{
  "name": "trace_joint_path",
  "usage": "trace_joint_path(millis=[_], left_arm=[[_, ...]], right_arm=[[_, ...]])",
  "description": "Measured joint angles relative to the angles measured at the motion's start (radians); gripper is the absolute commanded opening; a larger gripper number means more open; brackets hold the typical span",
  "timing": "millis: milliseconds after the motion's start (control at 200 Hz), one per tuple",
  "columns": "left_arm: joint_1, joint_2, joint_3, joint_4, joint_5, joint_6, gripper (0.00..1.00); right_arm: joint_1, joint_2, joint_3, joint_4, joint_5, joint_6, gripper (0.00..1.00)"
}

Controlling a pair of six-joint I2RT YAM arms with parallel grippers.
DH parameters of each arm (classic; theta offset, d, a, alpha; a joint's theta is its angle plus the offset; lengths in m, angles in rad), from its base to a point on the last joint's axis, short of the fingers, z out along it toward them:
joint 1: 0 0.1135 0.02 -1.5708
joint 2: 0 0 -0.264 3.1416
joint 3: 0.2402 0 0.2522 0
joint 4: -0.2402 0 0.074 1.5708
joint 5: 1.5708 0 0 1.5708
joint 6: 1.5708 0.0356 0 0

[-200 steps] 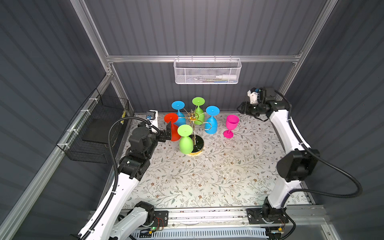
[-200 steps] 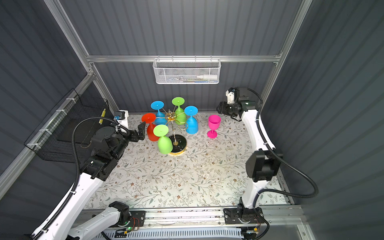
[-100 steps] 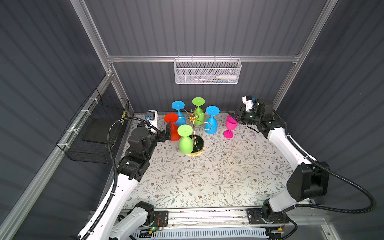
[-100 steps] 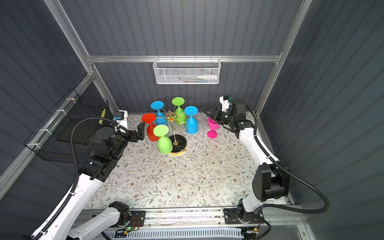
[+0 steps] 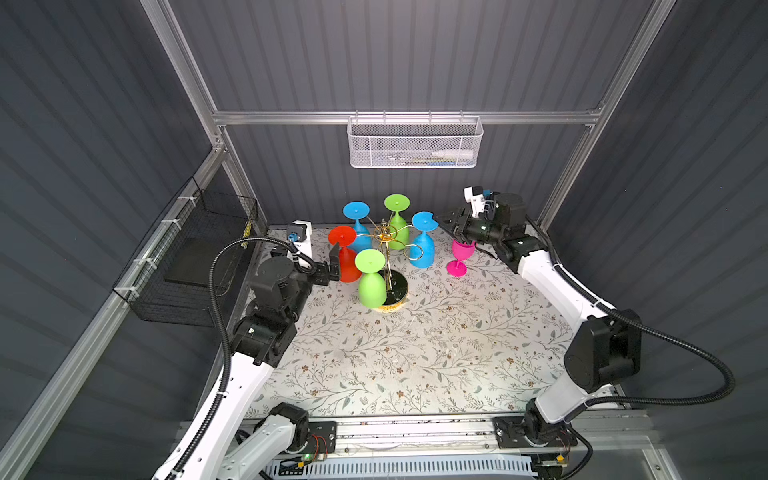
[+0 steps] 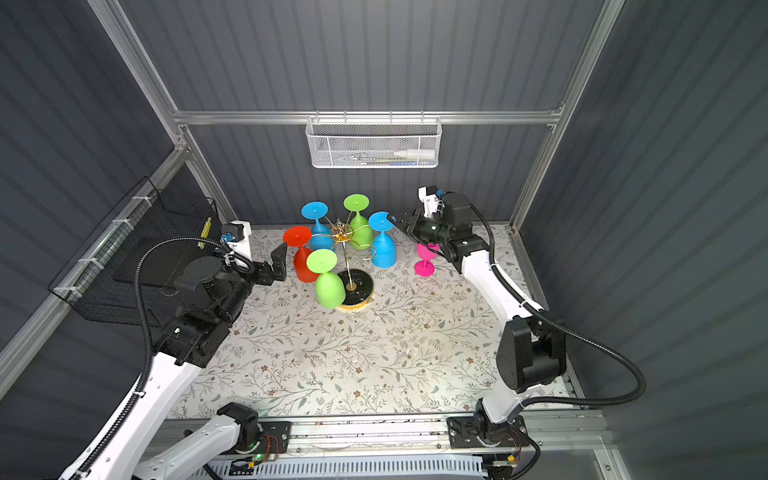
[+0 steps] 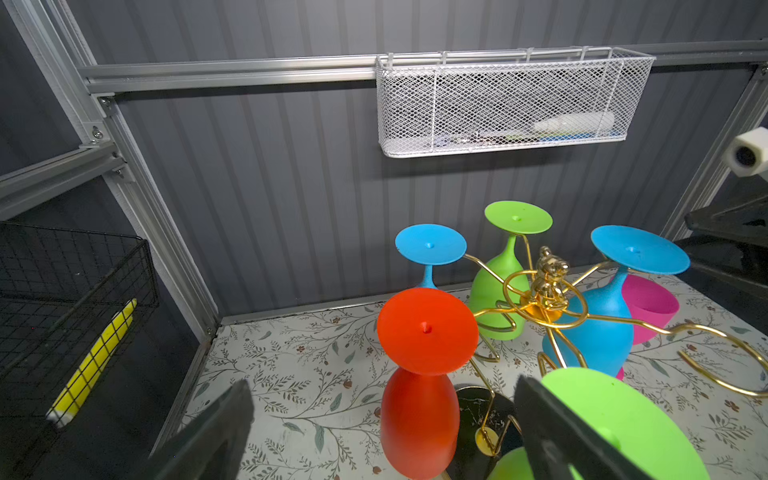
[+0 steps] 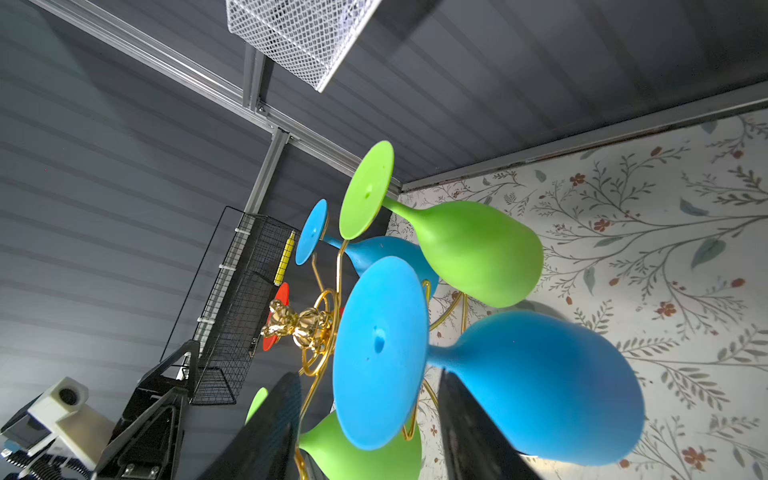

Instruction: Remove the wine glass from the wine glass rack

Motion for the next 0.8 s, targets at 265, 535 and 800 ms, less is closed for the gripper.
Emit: trace_joint_path(millis=[265, 535, 800], left_arm=[[0.0, -0.007, 0.0, -0.002, -0.003, 0.0, 1.0], [0.0, -0.008, 0.0, -0.002, -0.003, 0.0, 1.0], [0.0, -0.015, 0.0, -0.003, -0.006, 0.0, 1.0]], right_arm=[[0.008, 0.005, 0.005, -0.005, 0.02, -0.003, 0.48], [0.017, 0.014, 0.014, -0.004, 0.025, 0.0, 0.4], [0.019, 0.029, 0.017, -0.003, 0.027, 0.004, 0.23]])
